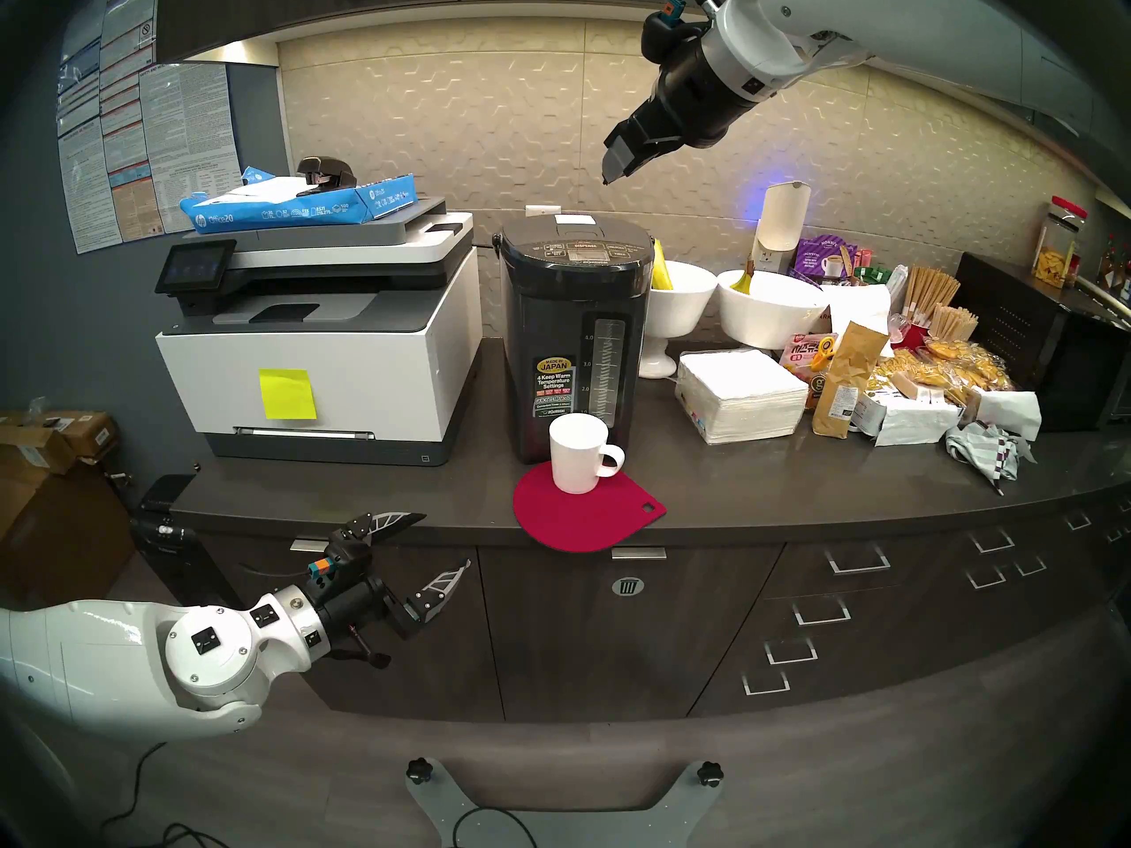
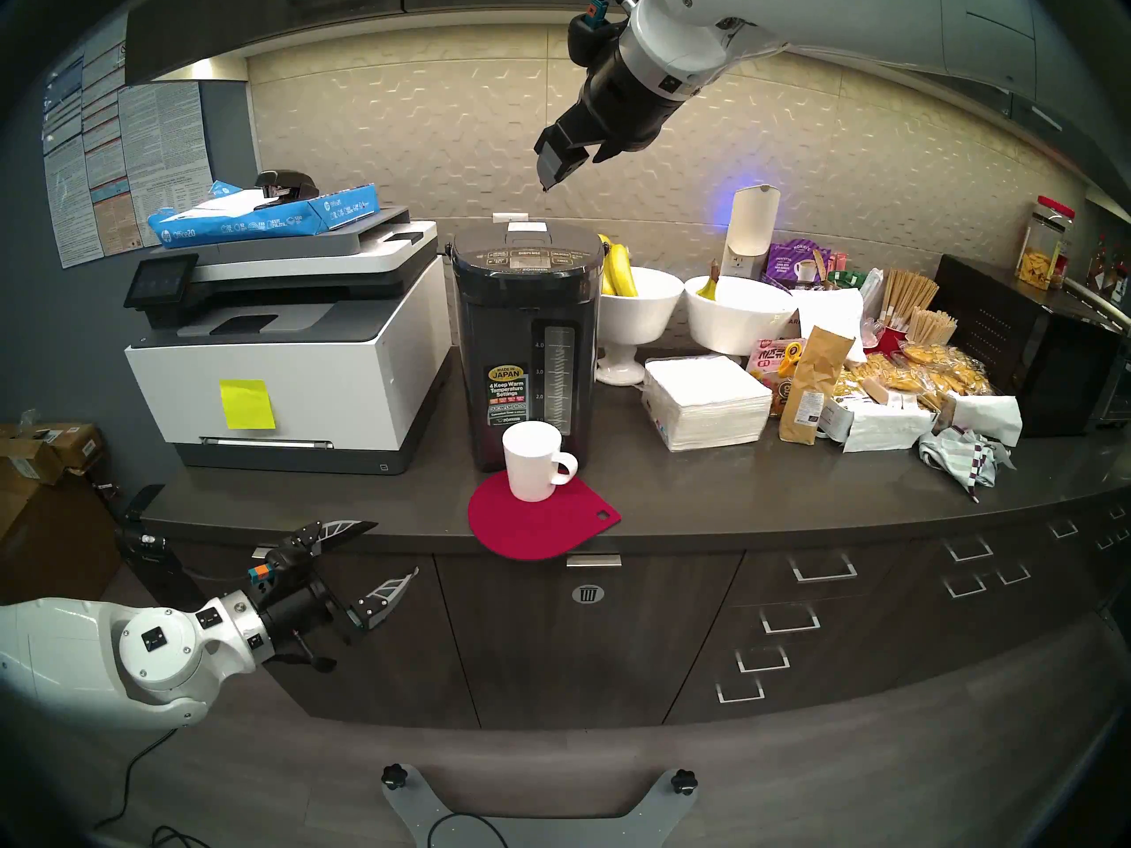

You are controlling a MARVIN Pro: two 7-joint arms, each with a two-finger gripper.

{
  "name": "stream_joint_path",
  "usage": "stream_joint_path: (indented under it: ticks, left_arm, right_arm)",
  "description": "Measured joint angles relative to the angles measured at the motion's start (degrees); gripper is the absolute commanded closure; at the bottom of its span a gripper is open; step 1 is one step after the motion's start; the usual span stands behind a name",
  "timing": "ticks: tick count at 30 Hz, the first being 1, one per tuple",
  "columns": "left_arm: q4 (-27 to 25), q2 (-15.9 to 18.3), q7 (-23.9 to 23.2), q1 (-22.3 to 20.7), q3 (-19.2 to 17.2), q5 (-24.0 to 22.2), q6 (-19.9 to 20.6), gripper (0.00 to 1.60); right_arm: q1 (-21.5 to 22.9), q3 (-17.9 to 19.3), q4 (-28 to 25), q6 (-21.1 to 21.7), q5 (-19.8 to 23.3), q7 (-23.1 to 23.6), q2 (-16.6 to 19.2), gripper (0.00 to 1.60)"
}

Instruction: Press the water dispenser button and fill the cup

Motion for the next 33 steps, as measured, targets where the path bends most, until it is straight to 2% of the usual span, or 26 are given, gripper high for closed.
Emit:
stream_joint_path:
  ticks: [9,10,12,13,15,16,18,19,25,33]
  left_arm:
    - [0.0,0.0,0.0,-0.1,0.1,0.0,0.0,0.00]
    - [0.0,0.0,0.0,-0.1,0.1,0.0,0.0,0.00]
    - [0.0,0.0,0.0,-0.1,0.1,0.0,0.0,0.00]
    - [0.0,0.0,0.0,-0.1,0.1,0.0,0.0,0.00]
    - [0.0,0.0,0.0,-0.1,0.1,0.0,0.0,0.00]
    - [0.0,0.0,0.0,-0.1,0.2,0.0,0.0,0.00]
    - [0.0,0.0,0.0,-0.1,0.2,0.0,0.0,0.00]
    - [0.0,0.0,0.0,-0.1,0.2,0.0,0.0,0.00]
    - [0.0,0.0,0.0,-0.2,0.2,0.0,0.0,0.00]
    - [0.0,0.0,0.0,-0.2,0.3,0.0,0.0,0.00]
  right_arm:
    - [0.7,-0.1,1.3,3.4,-2.5,3.5,-1.0,0.00]
    - [0.8,-0.1,1.5,3.6,-2.8,3.8,-1.1,0.06]
    - [0.8,-0.1,1.8,3.9,-3.3,4.3,-1.2,0.06]
    - [0.8,-0.1,2.0,4.1,-3.6,4.5,-1.3,0.84]
    - [0.9,-0.1,2.4,4.5,-4.1,5.1,-1.5,0.84]
    - [0.9,-0.1,2.6,4.6,-4.3,5.3,-1.6,1.48]
    - [1.0,0.0,3.1,5.0,-4.8,5.9,-1.8,1.48]
    - [1.0,0.0,3.2,5.1,-5.0,6.2,-1.9,1.60]
    - [1.5,0.1,2.6,6.1,-5.9,7.1,-1.9,1.60]
    - [2.0,0.1,-2.2,7.5,-5.7,5.9,-1.1,1.60]
